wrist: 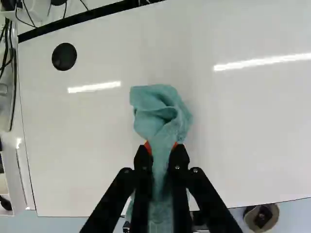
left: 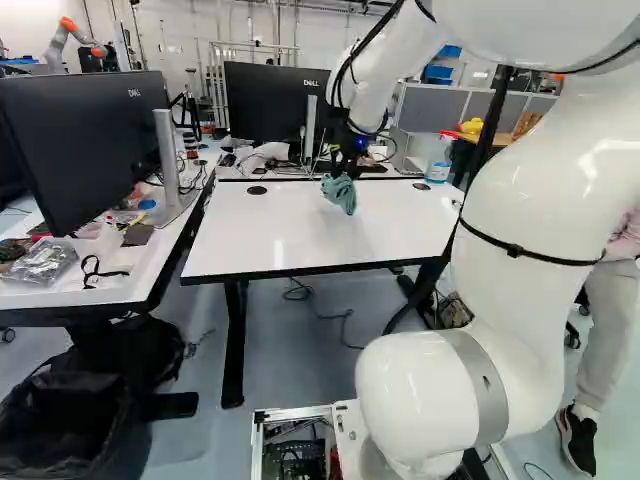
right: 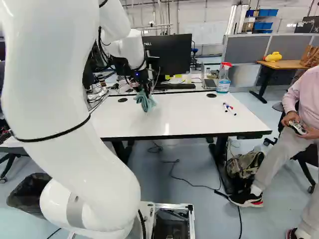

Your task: Clean the table with the green towel

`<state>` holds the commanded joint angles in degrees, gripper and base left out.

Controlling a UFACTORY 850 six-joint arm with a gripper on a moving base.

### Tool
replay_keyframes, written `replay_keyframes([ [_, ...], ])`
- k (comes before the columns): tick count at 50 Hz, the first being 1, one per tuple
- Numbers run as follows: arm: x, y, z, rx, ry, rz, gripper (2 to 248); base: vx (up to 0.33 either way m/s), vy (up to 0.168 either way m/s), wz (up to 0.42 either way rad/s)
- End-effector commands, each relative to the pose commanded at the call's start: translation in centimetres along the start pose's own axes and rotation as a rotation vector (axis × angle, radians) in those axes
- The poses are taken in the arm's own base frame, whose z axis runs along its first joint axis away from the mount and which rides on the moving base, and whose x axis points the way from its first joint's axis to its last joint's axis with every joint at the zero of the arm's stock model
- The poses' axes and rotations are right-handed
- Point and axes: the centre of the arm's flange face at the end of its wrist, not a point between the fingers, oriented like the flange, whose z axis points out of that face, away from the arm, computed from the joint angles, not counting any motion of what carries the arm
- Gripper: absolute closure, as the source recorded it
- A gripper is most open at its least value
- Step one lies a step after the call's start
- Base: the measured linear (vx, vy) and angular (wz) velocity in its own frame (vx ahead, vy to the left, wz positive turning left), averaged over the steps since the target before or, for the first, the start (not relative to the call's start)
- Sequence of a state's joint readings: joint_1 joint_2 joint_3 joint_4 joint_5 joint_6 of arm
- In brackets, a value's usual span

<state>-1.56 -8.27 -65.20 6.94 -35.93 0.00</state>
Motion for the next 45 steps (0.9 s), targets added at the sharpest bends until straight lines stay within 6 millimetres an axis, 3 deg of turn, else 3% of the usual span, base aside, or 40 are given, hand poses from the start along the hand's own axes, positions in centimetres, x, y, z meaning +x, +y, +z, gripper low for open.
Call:
replay_keyframes([
  [45,6.7,6.3,2.0,-0.039,0.040,0.104,203,0.000,0.000,0.000],
])
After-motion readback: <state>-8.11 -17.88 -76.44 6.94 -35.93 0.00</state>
